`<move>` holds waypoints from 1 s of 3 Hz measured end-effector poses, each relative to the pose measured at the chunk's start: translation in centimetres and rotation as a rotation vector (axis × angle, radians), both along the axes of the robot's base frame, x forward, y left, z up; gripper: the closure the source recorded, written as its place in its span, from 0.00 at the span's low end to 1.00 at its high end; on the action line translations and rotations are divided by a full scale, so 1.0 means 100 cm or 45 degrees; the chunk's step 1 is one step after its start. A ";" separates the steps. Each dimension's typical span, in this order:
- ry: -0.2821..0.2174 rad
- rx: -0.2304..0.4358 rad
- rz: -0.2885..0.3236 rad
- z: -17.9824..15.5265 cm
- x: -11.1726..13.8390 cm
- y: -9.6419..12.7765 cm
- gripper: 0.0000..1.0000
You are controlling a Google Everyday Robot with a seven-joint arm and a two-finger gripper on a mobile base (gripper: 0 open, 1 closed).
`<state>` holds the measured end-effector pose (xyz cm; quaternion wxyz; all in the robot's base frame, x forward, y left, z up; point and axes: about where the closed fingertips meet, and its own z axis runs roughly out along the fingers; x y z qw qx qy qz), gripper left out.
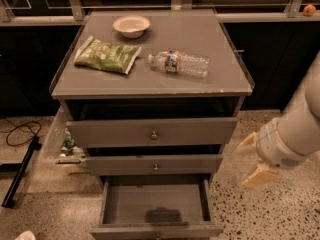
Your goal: Close bottom drawer
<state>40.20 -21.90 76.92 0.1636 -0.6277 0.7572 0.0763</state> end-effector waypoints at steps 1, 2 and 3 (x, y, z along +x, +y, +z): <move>0.053 0.031 0.014 -0.055 -0.009 0.004 0.66; 0.075 0.030 0.051 -0.057 -0.007 0.006 0.89; 0.076 0.031 0.051 -0.058 -0.007 0.006 1.00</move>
Offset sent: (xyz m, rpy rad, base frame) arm -0.0091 0.0068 -0.0516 0.0248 0.1107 0.0896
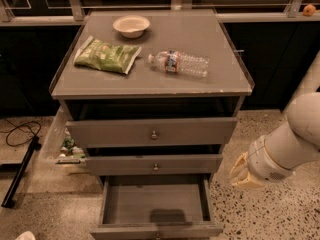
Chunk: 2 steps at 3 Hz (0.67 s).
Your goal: Close bottom drawer
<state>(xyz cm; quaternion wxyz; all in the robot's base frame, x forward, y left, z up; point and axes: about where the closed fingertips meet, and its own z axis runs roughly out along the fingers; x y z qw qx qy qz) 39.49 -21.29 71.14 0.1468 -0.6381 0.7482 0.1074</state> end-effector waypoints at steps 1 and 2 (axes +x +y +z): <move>0.068 0.023 -0.024 -0.035 0.000 0.006 1.00; 0.168 0.072 -0.055 -0.112 -0.003 0.013 1.00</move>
Offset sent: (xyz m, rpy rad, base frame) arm 0.0029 0.0214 -0.2280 0.1270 0.2371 -0.0901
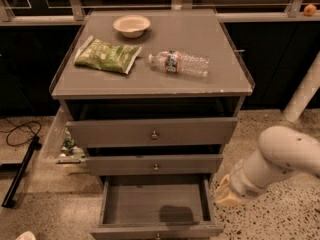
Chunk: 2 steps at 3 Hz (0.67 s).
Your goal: Close bottom drawer
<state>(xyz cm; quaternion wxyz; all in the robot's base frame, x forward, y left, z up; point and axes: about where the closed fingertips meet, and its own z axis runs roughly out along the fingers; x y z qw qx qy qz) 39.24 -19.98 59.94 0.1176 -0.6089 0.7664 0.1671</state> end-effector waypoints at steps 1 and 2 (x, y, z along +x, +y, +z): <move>0.043 0.077 -0.056 -0.079 0.004 -0.001 1.00; 0.017 0.169 -0.109 -0.125 0.013 -0.011 1.00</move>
Offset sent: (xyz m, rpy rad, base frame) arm 0.0277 -0.0296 -0.1773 0.2198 -0.0248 -0.1358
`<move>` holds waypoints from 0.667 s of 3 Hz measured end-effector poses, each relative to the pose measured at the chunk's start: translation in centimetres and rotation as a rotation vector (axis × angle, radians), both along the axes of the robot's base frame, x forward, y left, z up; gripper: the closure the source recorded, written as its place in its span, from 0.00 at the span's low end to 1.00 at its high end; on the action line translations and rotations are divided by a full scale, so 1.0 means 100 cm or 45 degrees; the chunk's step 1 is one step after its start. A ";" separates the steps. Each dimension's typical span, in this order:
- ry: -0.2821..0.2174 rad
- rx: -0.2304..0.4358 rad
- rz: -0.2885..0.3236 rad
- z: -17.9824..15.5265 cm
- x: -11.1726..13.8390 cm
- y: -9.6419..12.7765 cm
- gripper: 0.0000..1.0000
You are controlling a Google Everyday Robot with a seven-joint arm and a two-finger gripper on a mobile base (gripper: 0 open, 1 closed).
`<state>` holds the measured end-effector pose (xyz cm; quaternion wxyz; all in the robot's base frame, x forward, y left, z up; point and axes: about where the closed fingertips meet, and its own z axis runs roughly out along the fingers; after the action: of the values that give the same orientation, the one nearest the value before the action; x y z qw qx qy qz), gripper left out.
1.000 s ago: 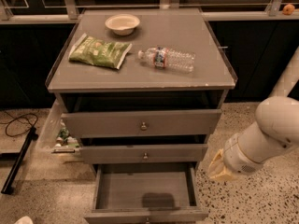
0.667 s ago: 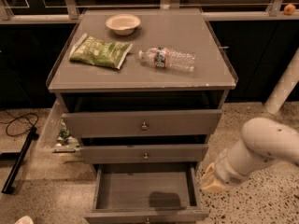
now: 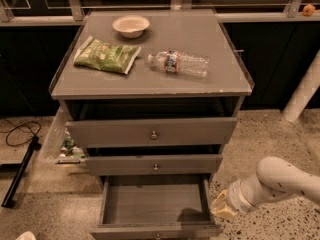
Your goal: Close bottom drawer
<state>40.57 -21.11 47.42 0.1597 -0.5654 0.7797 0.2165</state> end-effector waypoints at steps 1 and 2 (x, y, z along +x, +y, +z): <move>-0.097 0.050 -0.001 -0.003 0.011 -0.004 1.00; -0.213 0.070 0.038 0.020 0.016 0.001 1.00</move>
Offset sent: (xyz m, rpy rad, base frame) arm 0.0250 0.0051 0.0581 0.0663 -0.2913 0.0649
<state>42.19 -20.98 49.46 0.2366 -0.5883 0.7489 0.1922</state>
